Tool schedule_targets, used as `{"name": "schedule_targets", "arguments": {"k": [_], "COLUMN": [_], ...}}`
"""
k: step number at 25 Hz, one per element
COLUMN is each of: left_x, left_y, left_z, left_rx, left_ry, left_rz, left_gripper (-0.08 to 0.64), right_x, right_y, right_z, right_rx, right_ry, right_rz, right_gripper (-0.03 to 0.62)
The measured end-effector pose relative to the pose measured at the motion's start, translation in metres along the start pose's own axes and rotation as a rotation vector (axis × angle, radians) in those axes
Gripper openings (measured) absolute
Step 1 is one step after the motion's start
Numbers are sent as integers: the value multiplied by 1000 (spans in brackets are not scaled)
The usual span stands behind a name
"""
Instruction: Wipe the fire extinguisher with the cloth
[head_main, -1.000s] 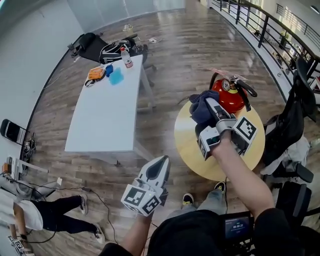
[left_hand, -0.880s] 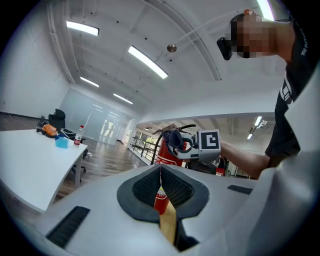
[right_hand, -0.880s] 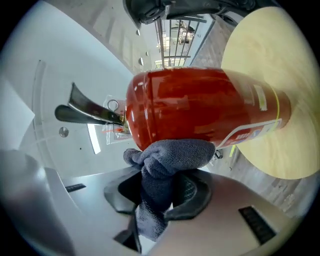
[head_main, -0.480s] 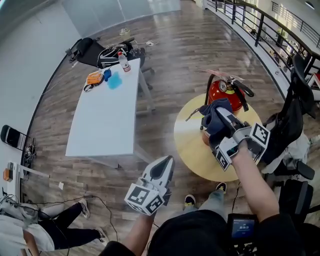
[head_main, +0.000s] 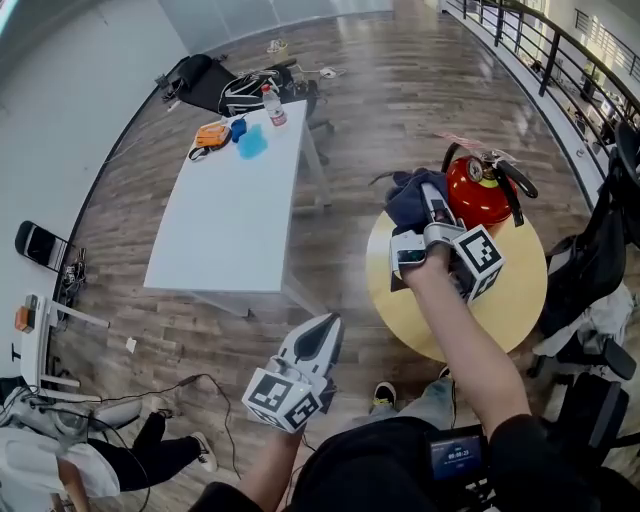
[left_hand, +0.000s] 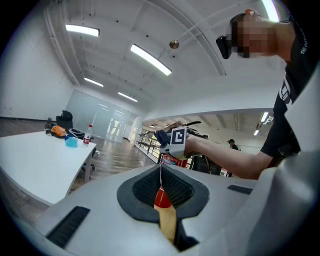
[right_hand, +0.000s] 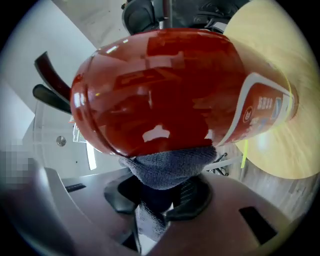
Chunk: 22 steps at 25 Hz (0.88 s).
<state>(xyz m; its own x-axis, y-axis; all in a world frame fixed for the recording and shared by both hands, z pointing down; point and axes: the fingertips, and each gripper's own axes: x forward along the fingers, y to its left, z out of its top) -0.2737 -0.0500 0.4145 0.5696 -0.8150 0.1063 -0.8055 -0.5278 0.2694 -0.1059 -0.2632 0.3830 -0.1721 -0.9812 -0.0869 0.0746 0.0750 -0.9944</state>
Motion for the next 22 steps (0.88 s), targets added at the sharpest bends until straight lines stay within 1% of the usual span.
{"name": "schedule_targets", "arguments": {"k": [4,7,10,13,17,19,22], "left_x": [-18,-26,-28,-27,-20,-16,-11], "left_y": [9,18,23,24,20,17,11], "left_z": [-4,-9,-15,-21,-19,-20,-27], "left_rx": [-3,-5,-5,3,18,12,11], "left_ry": [9,17,43,65,88,96,128], "left_rz": [58,88,107,113,115,121,120], "left_gripper": [23,23,23,23,23,23,23], "right_x": [7,6,-1,-9,-13,-21,-35], "right_y": [-16,-48,-95,-156,-216,-243,-284], "right_z": [2,4,7,10,13,15,17], "right_rx": [20,19,-16,-70,-101,-107,-81], "right_ry": [-21,-17,-24,-7,55,71,81], "right_rz": [-1,-54,-129,-224,-249,-286,-347], "right_gripper": [112,112,112,112,112,112,112]}}
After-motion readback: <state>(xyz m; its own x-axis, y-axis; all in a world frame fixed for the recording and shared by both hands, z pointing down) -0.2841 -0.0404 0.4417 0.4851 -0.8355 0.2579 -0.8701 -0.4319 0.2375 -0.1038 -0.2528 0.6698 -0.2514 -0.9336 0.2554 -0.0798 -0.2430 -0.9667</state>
